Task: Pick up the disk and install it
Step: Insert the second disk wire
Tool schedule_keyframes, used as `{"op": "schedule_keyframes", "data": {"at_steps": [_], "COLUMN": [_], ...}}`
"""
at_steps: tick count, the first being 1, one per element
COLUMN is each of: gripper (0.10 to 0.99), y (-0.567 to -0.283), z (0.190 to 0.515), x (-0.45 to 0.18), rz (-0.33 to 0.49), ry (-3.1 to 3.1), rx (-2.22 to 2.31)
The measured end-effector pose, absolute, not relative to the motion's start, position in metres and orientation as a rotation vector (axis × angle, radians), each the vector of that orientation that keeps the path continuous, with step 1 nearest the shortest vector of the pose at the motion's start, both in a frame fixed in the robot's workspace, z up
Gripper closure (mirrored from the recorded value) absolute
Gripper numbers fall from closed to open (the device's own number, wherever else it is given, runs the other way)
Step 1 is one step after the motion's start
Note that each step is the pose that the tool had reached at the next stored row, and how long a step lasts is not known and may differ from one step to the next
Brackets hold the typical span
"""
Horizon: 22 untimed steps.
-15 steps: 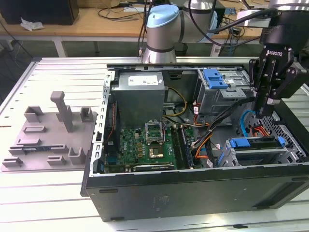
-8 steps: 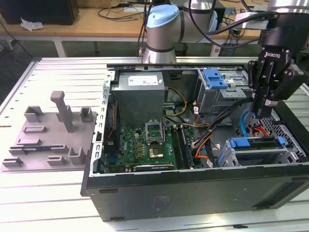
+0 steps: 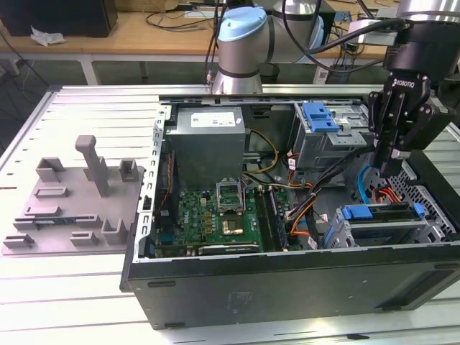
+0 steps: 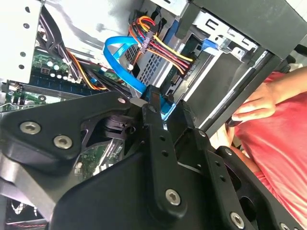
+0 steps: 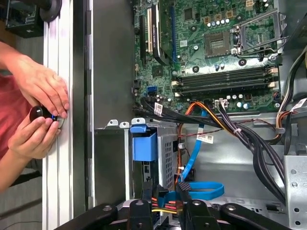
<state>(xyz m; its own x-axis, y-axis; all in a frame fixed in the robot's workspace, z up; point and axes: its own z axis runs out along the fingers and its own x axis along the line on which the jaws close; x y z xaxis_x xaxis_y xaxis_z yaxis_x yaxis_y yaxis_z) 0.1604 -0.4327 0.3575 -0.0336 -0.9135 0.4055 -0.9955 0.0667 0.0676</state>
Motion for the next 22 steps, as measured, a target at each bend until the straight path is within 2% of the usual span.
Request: {"op": "schedule_keyframes", "data": {"at_steps": [10,11,12,22], "gripper": [0.753,0.769,0.925,0.925], "y": [-0.4327,-0.4327,-0.4327,-0.4336], "z": [0.3562,0.356,0.3557,0.3555], "x": [0.16,0.1596,0.1593,0.1593], "rz": [0.364,0.364,0.362,0.361], "ry": [-2.03,-2.034,-2.039,-2.042], "rx": [1.905,1.9,1.894,1.891]}}
